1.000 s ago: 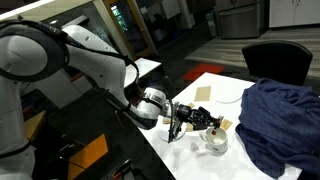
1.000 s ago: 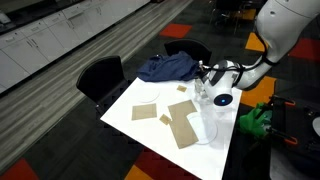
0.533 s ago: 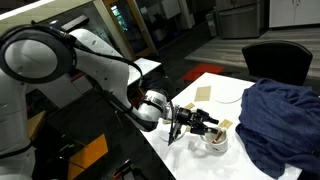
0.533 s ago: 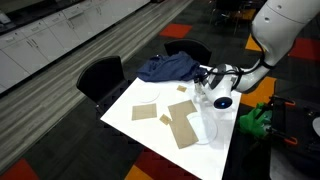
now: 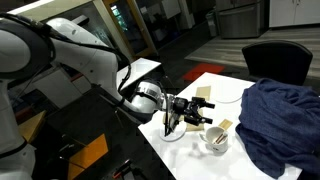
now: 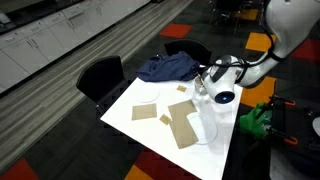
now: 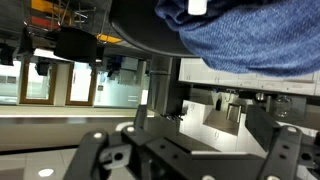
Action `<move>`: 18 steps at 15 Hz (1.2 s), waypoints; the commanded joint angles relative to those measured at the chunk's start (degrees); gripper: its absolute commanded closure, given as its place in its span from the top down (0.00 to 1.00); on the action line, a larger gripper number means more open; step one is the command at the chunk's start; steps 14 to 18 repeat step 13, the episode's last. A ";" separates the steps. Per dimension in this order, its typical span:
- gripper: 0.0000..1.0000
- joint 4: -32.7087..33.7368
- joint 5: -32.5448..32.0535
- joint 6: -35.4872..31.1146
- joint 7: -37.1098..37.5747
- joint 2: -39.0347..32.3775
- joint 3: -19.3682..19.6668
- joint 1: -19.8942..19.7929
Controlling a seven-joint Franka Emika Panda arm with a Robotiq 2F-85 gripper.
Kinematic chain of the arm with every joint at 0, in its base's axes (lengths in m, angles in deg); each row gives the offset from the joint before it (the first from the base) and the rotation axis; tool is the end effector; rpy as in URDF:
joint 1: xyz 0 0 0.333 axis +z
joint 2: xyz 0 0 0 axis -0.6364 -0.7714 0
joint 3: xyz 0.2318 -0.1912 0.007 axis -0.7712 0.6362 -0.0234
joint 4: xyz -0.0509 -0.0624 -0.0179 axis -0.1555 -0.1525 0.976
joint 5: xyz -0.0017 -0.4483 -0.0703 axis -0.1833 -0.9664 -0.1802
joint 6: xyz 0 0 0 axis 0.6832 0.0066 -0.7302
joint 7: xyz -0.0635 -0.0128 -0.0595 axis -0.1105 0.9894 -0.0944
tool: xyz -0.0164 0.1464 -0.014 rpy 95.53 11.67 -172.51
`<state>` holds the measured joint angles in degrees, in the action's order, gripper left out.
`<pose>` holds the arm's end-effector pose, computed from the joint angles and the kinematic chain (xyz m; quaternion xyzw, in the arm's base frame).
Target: Put the marker in the white mug
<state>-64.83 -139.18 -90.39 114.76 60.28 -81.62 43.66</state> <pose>0.5656 -0.0118 0.0685 0.7279 -0.3462 0.4920 0.3291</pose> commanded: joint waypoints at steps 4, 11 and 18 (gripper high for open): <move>1.00 -10.21 3.95 0.34 -2.62 19.22 -2.25 -0.07; 1.00 -7.60 3.46 0.06 -2.59 15.89 -1.99 -0.06; 1.00 -7.51 3.46 0.06 -2.59 15.54 -2.00 -0.08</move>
